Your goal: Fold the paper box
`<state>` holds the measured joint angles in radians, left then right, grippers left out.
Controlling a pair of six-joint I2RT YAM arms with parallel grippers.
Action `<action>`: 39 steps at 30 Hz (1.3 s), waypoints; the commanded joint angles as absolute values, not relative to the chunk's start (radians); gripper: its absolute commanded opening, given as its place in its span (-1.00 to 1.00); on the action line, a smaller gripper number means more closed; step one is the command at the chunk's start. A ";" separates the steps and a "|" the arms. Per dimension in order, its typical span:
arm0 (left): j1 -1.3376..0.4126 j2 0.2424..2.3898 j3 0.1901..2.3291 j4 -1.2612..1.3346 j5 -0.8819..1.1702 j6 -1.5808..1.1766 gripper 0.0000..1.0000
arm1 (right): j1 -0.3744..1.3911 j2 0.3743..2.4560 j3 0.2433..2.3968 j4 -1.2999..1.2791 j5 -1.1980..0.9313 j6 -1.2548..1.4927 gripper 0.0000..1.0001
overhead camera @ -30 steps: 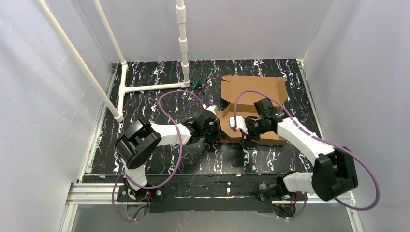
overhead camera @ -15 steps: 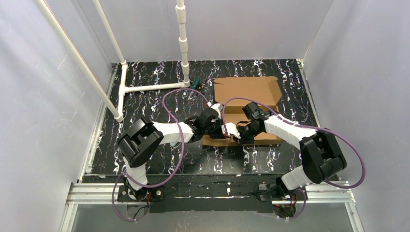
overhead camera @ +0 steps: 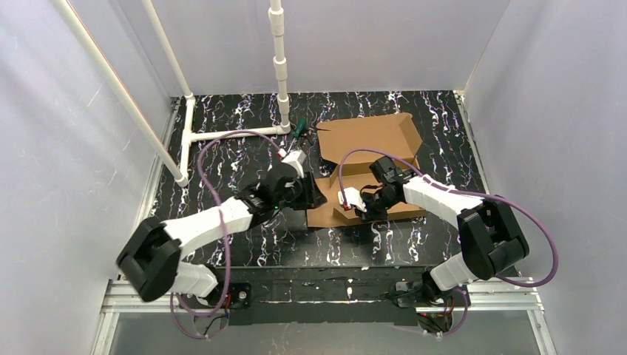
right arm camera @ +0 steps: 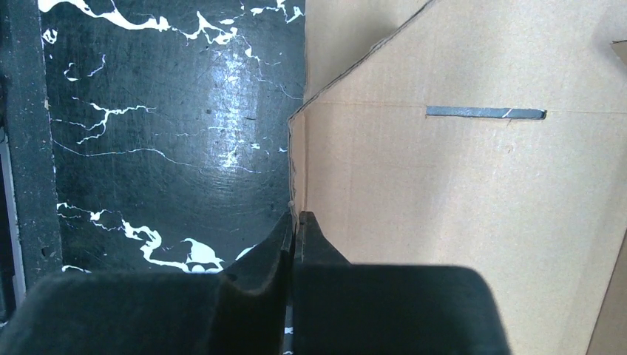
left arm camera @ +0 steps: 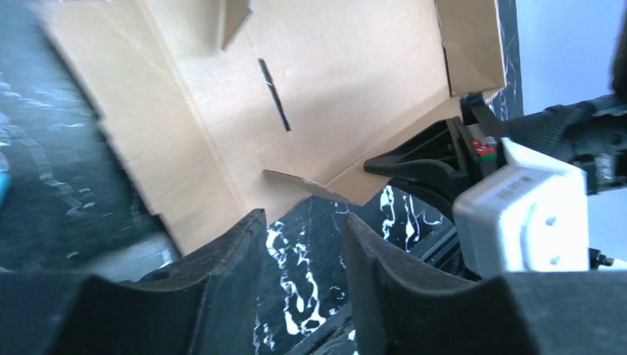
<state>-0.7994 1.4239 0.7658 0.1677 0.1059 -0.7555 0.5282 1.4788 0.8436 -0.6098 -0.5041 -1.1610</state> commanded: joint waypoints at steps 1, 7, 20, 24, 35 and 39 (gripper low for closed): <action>-0.770 1.256 0.710 -0.134 -0.045 -0.693 -0.01 | 0.535 1.489 0.838 -0.617 -0.536 -1.141 -0.92; -0.673 1.266 0.582 -0.030 0.074 -0.782 0.22 | 0.537 1.487 0.838 -0.618 -0.550 -1.137 -0.94; -0.659 1.518 0.678 0.195 0.213 -0.860 -0.05 | 0.537 1.486 0.830 -0.620 -0.569 -1.138 -0.95; -0.655 1.565 0.707 0.215 0.215 -0.859 -0.53 | 0.537 1.491 0.831 -0.623 -0.580 -1.140 -0.96; -0.655 1.470 0.762 0.267 0.352 -0.794 -1.00 | 0.558 1.523 0.843 -0.591 -0.569 -1.107 -0.97; -0.667 1.511 0.786 0.270 0.397 -0.814 -1.00 | 0.574 1.536 0.850 -0.576 -0.569 -1.089 -0.97</action>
